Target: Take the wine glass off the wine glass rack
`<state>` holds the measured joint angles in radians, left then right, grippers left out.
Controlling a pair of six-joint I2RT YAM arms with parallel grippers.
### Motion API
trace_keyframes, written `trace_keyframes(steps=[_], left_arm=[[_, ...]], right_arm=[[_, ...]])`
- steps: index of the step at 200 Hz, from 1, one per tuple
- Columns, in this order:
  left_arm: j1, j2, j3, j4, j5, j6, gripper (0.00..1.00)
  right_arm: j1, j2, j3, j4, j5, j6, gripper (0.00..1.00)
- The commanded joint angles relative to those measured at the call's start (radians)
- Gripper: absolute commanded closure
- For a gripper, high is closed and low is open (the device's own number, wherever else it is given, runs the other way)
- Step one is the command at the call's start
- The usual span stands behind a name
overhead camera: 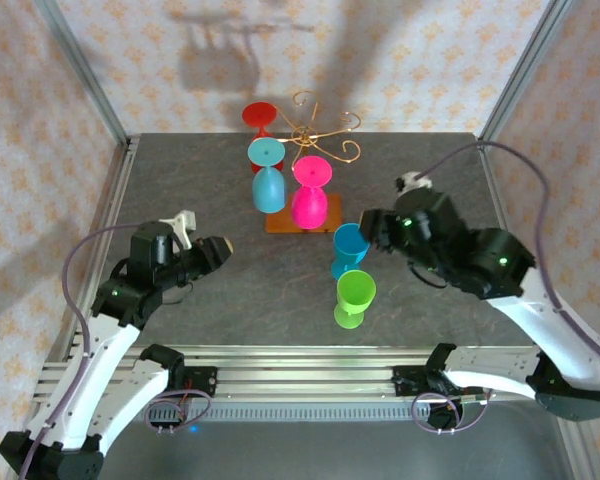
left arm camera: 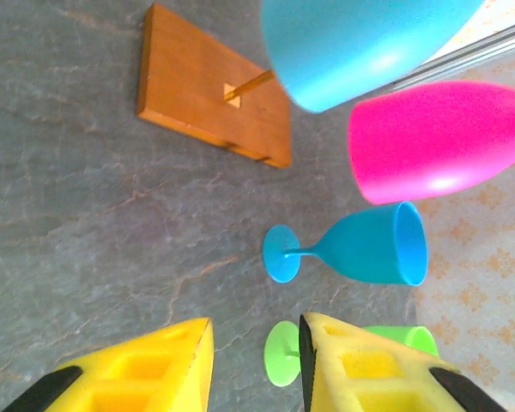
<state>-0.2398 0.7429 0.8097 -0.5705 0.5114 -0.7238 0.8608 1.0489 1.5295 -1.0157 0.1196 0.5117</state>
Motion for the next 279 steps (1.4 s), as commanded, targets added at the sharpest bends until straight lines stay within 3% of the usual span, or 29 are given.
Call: trace_keyframes(steps=[1,21,45,69,115,210,279], left_arm=[[0.011,0.054,0.092,0.021,-0.010,0.038,0.68],[0.020,0.113,0.170,0.032,0.001,0.047,0.68],[0.032,0.164,0.245,0.038,0.016,0.058,0.68],[0.056,0.187,0.269,0.075,0.056,0.032,0.66],[0.073,0.213,0.240,0.177,0.108,-0.032,0.57],[0.080,0.242,0.237,0.177,0.122,-0.029,0.57],[0.087,0.245,0.227,0.181,0.125,-0.032,0.57]], right_arm=[[-0.117,0.016,0.039,0.089,-0.229,-0.027,0.56],[-0.211,0.073,0.048,0.178,-0.397,0.001,0.56],[-0.242,0.131,0.051,0.255,-0.463,0.016,0.56],[-0.262,0.192,0.020,0.350,-0.539,0.036,0.46],[-0.284,0.238,-0.034,0.450,-0.580,0.070,0.46],[-0.307,0.322,-0.043,0.549,-0.650,0.103,0.49],[-0.312,0.352,-0.021,0.545,-0.660,0.108,0.61]])
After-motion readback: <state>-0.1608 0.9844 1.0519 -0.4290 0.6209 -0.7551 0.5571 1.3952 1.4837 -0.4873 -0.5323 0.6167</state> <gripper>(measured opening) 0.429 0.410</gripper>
